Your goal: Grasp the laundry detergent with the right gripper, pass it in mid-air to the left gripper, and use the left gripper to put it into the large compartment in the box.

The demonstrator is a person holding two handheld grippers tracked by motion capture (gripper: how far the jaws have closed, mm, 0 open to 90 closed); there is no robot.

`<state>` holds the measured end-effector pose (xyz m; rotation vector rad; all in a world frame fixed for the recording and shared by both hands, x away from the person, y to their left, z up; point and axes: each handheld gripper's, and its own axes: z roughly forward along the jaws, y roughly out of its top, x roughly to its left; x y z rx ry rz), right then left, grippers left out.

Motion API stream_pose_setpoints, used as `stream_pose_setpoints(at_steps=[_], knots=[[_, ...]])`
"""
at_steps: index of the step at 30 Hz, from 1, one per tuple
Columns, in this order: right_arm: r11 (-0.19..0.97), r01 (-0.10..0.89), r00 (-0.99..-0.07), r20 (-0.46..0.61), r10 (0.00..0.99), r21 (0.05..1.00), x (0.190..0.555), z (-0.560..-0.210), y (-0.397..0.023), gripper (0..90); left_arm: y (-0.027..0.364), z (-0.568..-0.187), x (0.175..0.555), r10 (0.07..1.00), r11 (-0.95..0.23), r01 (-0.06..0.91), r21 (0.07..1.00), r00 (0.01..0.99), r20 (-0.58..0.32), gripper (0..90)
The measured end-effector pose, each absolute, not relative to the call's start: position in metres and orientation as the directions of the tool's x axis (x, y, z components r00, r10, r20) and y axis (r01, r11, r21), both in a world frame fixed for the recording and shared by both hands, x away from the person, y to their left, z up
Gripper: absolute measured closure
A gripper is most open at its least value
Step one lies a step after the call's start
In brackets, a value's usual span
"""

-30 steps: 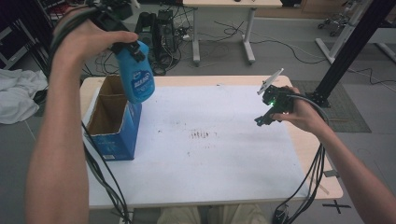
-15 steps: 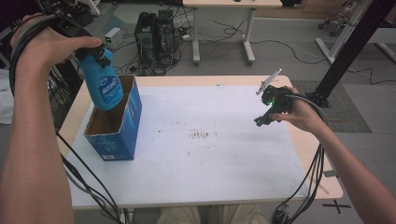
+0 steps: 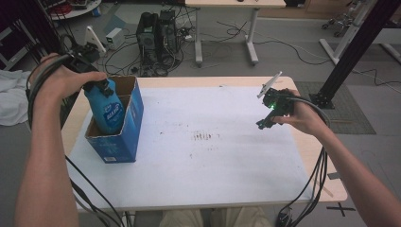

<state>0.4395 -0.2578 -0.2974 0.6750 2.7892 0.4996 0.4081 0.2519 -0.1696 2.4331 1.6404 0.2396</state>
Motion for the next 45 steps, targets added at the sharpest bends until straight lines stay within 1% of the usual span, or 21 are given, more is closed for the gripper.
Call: stream_pose_setpoints(at_steps=[1, 2, 4, 5, 6, 10, 11, 14, 15, 16, 18, 24, 25, 26, 27, 28, 30, 34, 35, 44, 45], knots=[[0.843, 0.397, -0.871, -0.14, 0.47, 0.364, 0.439, -0.301, -0.256, 13.1, 0.251, -0.163, 0.408, 0.928, -0.367, 0.894, 0.257, 0.372, 0.03, 38.1], [0.842, 0.394, -0.873, -0.138, 0.468, 0.368, 0.439, -0.3, -0.257, 13.1, 0.246, -0.11, 0.408, 0.935, -0.349, 0.881, 0.319, 0.348, 0.061, 38.1], [0.84, 0.392, -0.872, -0.14, 0.47, 0.375, 0.439, -0.299, -0.257, 13.1, 0.253, -0.183, 0.408, 0.925, -0.37, 0.897, 0.243, 0.379, 0.012, 38.1], [0.845, 0.398, -0.873, -0.136, 0.469, 0.358, 0.439, -0.303, -0.256, 13.1, 0.253, -0.183, 0.408, 0.925, -0.37, 0.897, 0.243, 0.379, 0.012, 38.1], [0.846, 0.398, -0.873, -0.136, 0.468, 0.356, 0.439, -0.304, -0.255, 13.1, 0.253, -0.201, 0.408, 0.917, -0.388, 0.892, 0.233, 0.398, 0.003, 38.1], [0.847, 0.398, -0.874, -0.135, 0.467, 0.352, 0.439, -0.306, -0.254, 13.1, 0.255, -0.218, 0.408, 0.901, -0.425, 0.88, 0.213, 0.434, 0.004, 38.1], [0.848, 0.4, -0.874, -0.135, 0.467, 0.347, 0.439, -0.307, -0.253, 13.1, 0.254, -0.207, 0.408, 0.912, -0.401, 0.887, 0.23, 0.411, 0.002, 38.1], [0.844, 0.398, -0.872, -0.136, 0.47, 0.358, 0.439, -0.302, -0.256, 13.1, 0.254, -0.21, 0.408, 0.908, -0.408, 0.885, 0.226, 0.418, 0.001, 38.1], [0.846, 0.4, -0.873, -0.134, 0.469, 0.353, 0.438, -0.305, -0.254, 13.1, 0.252, -0.166, 0.408, 0.927, -0.367, 0.895, 0.253, 0.373, 0.026, 38.1], [0.852, 0.402, -0.874, -0.138, 0.467, 0.336, 0.439, -0.31, -0.252, 13.1, 0.255, -0.235, 0.408, 0.889, -0.449, 0.871, 0.201, 0.457, 0.004, 38.1], [0.856, 0.398, -0.877, -0.137, 0.461, 0.331, 0.439, -0.312, -0.25, 13.1, 0.255, -0.243, 0.408, 0.88, -0.465, 0.864, 0.193, 0.475, -0.007, 38.1], [0.859, 0.394, -0.879, -0.139, 0.456, 0.328, 0.439, -0.314, -0.249, 13.1, 0.256, -0.244, 0.408, 0.877, -0.471, 0.861, 0.193, 0.48, -0.004, 38.0], [0.858, 0.396, -0.878, -0.139, 0.458, 0.328, 0.439, -0.313, -0.249, 13.1, 0.253, -0.199, 0.408, 0.918, -0.388, 0.892, 0.231, 0.397, 0.005, 38.1], [0.847, 0.396, -0.874, -0.138, 0.466, 0.355, 0.439, -0.304, -0.255, 13.1, 0.255, -0.232, 0.407, 0.894, -0.438, 0.874, 0.21, 0.448, 0.003, 38.1], [0.854, 0.397, -0.876, -0.138, 0.462, 0.335, 0.44, -0.31, -0.252, 13.1, 0.255, -0.257, 0.408, 0.851, -0.517, 0.835, 0.187, 0.526, 0.004, 38.1], [0.86, 0.391, -0.88, -0.141, 0.454, 0.326, 0.438, -0.315, -0.248, 13.1, 0.256, -0.248, 0.408, 0.867, -0.489, 0.852, 0.188, 0.498, -0.003, 38.1], [0.86, 0.394, -0.879, -0.14, 0.456, 0.325, 0.438, -0.315, -0.248, 13.1, 0.255, -0.266, 0.409, 0.829, -0.552, 0.815, 0.176, 0.56, 0.01, 38.0], [0.858, 0.397, -0.878, -0.136, 0.458, 0.326, 0.439, -0.314, -0.248, 13.1, 0.255, -0.259, 0.408, 0.848, -0.522, 0.832, 0.188, 0.53, 0.004, 38.0], [0.859, 0.394, -0.879, -0.14, 0.456, 0.326, 0.438, -0.315, -0.247, 13.1, 0.255, -0.268, 0.409, 0.814, -0.572, 0.798, 0.188, 0.581, 0.009, 38.0], [0.865, 0.391, -0.88, -0.147, 0.451, 0.315, 0.436, -0.316, -0.246, 13.1, 0.258, -0.268, 0.408, 0.812, -0.572, 0.797, 0.192, 0.583, 0.001, 37.9], [0.865, 0.393, -0.88, -0.146, 0.453, 0.313, 0.436, -0.317, -0.246, 13.1, 0.255, -0.254, 0.408, 0.855, -0.509, 0.84, 0.189, 0.518, 0.002, 37.9]])
